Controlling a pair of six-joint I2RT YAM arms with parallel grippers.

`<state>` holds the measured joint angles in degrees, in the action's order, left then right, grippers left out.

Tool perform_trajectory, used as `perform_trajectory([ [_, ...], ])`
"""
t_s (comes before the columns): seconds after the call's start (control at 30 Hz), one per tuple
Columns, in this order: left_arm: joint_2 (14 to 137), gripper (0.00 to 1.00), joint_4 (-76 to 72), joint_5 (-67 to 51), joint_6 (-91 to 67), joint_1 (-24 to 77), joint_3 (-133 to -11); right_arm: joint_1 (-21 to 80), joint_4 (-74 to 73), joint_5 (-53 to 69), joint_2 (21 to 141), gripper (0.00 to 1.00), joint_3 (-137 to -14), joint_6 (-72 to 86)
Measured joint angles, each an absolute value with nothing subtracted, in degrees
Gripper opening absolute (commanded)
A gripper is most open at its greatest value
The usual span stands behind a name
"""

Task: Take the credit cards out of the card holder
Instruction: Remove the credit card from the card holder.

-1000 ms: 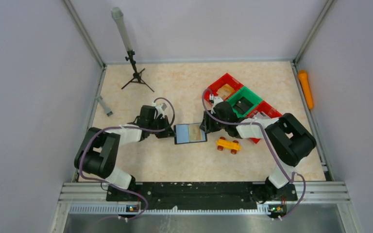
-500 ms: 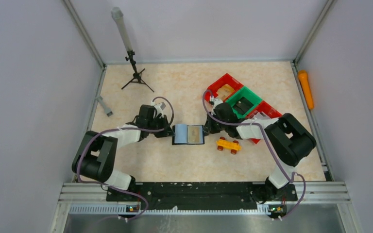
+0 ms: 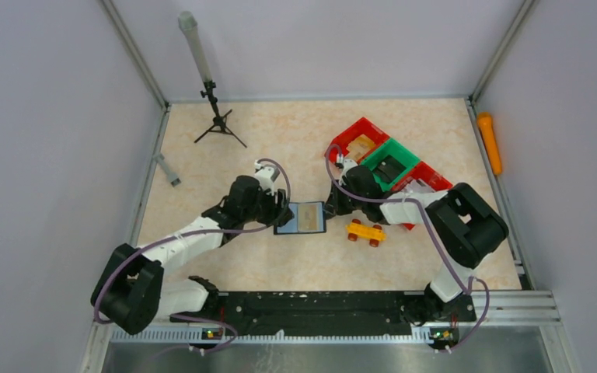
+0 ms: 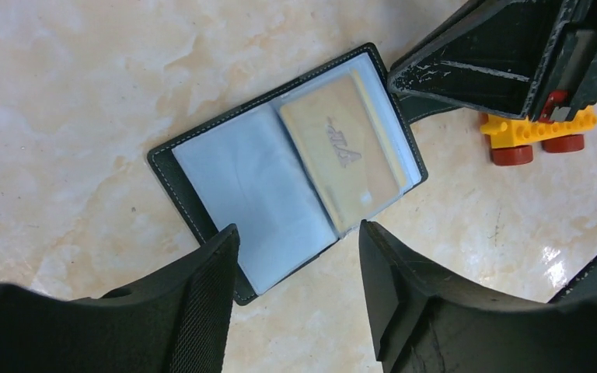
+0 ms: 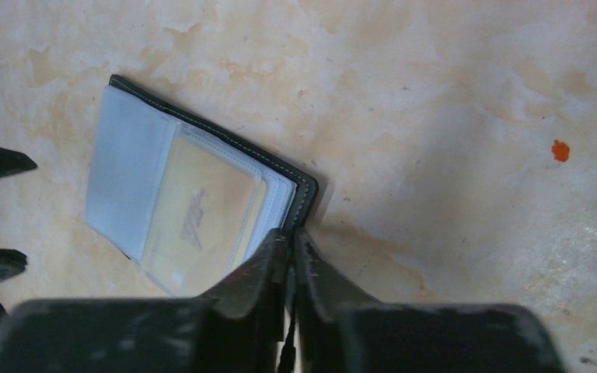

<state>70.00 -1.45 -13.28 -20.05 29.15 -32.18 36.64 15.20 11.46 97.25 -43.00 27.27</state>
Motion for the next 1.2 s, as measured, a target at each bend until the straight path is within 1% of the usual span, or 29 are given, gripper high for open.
perform_trajectory([
  [0.07,70.35,0.61,-0.91,-11.73,-19.16,30.89,-32.27,36.64,15.09,11.57,97.19,0.35,-43.0,27.46],
  [0.17,73.82,0.57,0.4,-11.09,-17.98,32.32,-34.24,36.64,14.44,11.6,97.12,0.51,-43.03,27.77],
  [0.2,75.7,0.57,0.6,-11.18,-17.8,32.45,-35.11,36.75,14.02,11.31,96.77,0.67,-43.2,27.62],
  [0.23,77.52,0.56,0.78,-11.35,-17.76,32.47,-35.88,36.84,13.5,11.14,96.33,0.72,-43.2,27.62],
  [0.33,81.23,0.56,1.56,-11.99,-17.69,32.47,-37.01,37.01,11.64,10.22,94.39,0.73,-43.57,27.31],
  [0.53,82.13,0.56,2.28,-12.58,-17.72,32.47,-37.43,37.01,5.5,8.82,93.01,0.55,-43.79,27.03],
  [0.57,82.11,0.56,2.33,-12.58,-17.69,32.47,-37.43,37.04,4.99,8.84,92.99,0.49,-43.79,27.0],
  [0.6,82.11,0.55,2.33,-12.58,-17.69,32.47,-37.43,37.04,4.56,8.86,92.99,0.41,-43.9,27.05],
  [0.7,82.11,0.52,2.33,-12.62,-17.67,32.47,-37.43,37.12,3.6,9.37,93.08,0.12,-43.92,27.22],
  [0.77,82.0,0.52,2.42,-12.67,-17.69,32.47,-37.43,37.15,3.27,10.26,93.67,0.01,-44.03,27.57],
  [0.8,81.89,0.52,2.46,-12.73,-17.67,32.47,-37.43,37.15,3.2,10.68,93.93,0.0,-44.07,27.53],
  [1.03,80.97,0.58,2.68,-14.7,-17.78,32.47,-37.43,37.34,2.96,13.69,93.76,0.0,-44.05,29.28],
  [1.2,80.73,0.61,2.74,-15.86,-17.74,32.47,-37.43,37.34,3.62,15.97,90.35,0.0,-43.9,31.03],
])
